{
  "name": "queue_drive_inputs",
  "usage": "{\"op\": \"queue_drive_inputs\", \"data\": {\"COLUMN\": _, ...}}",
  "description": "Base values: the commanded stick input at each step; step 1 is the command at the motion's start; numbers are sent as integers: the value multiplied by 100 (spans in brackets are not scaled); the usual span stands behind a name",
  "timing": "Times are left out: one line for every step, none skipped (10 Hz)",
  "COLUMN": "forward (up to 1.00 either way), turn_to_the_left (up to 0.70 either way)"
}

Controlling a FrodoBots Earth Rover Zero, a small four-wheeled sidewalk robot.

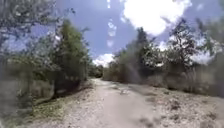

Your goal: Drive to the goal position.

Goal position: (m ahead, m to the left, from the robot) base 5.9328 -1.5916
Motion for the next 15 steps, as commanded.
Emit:
{"op": "queue_drive_inputs", "data": {"forward": 45, "turn_to_the_left": 0}}
{"op": "queue_drive_inputs", "data": {"forward": 45, "turn_to_the_left": 0}}
{"op": "queue_drive_inputs", "data": {"forward": 45, "turn_to_the_left": 0}}
{"op": "queue_drive_inputs", "data": {"forward": 45, "turn_to_the_left": 0}}
{"op": "queue_drive_inputs", "data": {"forward": 45, "turn_to_the_left": 0}}
{"op": "queue_drive_inputs", "data": {"forward": 45, "turn_to_the_left": 0}}
{"op": "queue_drive_inputs", "data": {"forward": 45, "turn_to_the_left": 0}}
{"op": "queue_drive_inputs", "data": {"forward": 45, "turn_to_the_left": 0}}
{"op": "queue_drive_inputs", "data": {"forward": 45, "turn_to_the_left": 0}}
{"op": "queue_drive_inputs", "data": {"forward": 45, "turn_to_the_left": 0}}
{"op": "queue_drive_inputs", "data": {"forward": 45, "turn_to_the_left": 0}}
{"op": "queue_drive_inputs", "data": {"forward": 45, "turn_to_the_left": 0}}
{"op": "queue_drive_inputs", "data": {"forward": 45, "turn_to_the_left": 0}}
{"op": "queue_drive_inputs", "data": {"forward": 45, "turn_to_the_left": 0}}
{"op": "queue_drive_inputs", "data": {"forward": 45, "turn_to_the_left": 0}}
